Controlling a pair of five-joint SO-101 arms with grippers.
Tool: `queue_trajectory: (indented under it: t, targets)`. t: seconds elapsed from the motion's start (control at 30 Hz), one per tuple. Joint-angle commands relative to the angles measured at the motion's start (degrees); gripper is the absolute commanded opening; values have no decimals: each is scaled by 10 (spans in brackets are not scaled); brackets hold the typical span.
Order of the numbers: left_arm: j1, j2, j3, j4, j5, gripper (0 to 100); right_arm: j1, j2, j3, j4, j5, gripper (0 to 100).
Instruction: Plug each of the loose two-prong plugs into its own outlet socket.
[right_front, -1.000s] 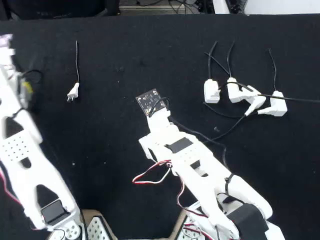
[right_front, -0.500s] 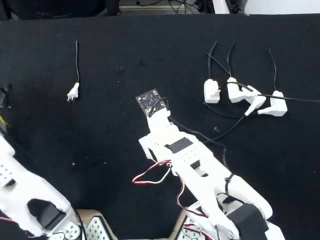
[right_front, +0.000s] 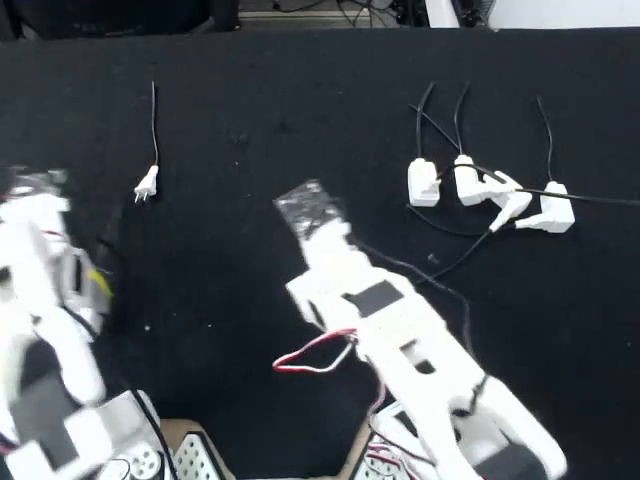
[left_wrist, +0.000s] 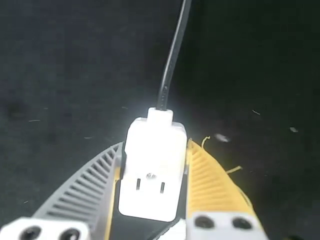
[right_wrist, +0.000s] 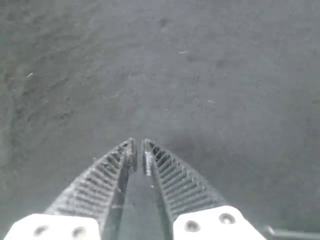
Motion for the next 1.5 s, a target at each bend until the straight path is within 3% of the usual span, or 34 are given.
queue_trajectory:
  t: [0.0,0.17,0.3,0.4,0.6,0.97,1.07,1.17,1.23,1.3,1.47]
  targets:
    - [107,-135,98,-62,10,30,63,-80,23,-8,4,15]
    - [250,-236,218,-133,9,30,67,-113,45,-11,4,15]
    - [296,-258,276,-184,10,34,67,-113,46,-11,4,15]
    - [292,-257,281,-185,10,62,67,-113,46,-11,4,15]
    - [232,-264,265,-168,8,220,67,-113,46,-11,4,15]
    - [112,-261,121,-98,-87,228,67,-113,46,-11,4,16]
    - [50,-251,143,-141,-132,228,67,-113,47,-11,4,16]
    - [13,-229,226,-251,-149,228,67,-113,47,-11,4,16]
    - [12,-217,277,-309,-149,228,67,-114,47,-11,4,16]
    - [29,-214,304,-316,-149,228,67,-114,47,-11,4,15]
    - [124,-240,289,-182,-106,227,69,-116,47,-11,4,15]
